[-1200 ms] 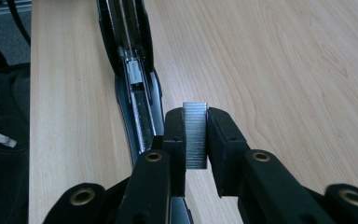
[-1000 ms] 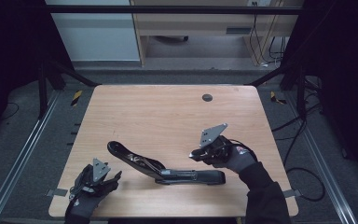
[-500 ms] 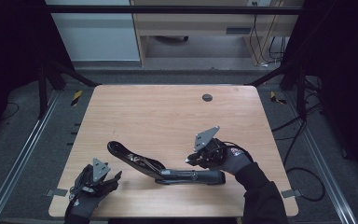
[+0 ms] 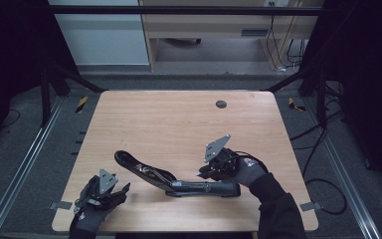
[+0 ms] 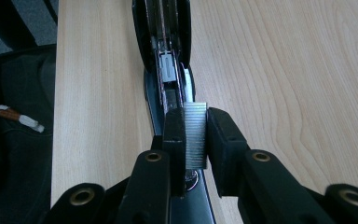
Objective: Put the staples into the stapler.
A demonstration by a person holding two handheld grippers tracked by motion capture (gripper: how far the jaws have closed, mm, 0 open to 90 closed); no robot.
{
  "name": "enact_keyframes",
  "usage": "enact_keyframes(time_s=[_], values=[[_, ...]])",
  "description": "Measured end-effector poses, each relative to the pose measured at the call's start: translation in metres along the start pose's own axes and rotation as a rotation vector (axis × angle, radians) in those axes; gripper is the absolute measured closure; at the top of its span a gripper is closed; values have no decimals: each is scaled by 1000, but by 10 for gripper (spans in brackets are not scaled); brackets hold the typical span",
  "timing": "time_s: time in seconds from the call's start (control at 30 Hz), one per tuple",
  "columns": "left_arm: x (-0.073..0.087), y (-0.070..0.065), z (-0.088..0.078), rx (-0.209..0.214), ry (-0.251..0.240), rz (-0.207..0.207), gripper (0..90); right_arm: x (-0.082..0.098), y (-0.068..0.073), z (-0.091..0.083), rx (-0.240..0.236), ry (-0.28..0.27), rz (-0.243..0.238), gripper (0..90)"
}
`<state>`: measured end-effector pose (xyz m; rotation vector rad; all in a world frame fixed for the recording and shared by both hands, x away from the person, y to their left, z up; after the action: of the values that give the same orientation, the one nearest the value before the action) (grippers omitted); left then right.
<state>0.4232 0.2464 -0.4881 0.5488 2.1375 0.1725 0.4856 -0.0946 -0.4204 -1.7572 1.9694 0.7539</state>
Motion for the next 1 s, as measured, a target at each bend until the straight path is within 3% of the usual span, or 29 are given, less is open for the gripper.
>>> enact_keyframes(time_s=[1.0], values=[[1,0,1,5,8,6,391,-4,-1,19,-48,62,-6,781]])
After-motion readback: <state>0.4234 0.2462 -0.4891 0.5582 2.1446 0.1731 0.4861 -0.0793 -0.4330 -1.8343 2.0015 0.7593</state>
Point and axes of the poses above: each handheld gripper's, and its own axes: z roughly forward along the jaws, x roughly out of its underside, y roughly to its left, the point moved 3 cm from there along z, roughly forward along the jaws, and after that the axes turned 11 degrees about -x, right-handed, at the moved point
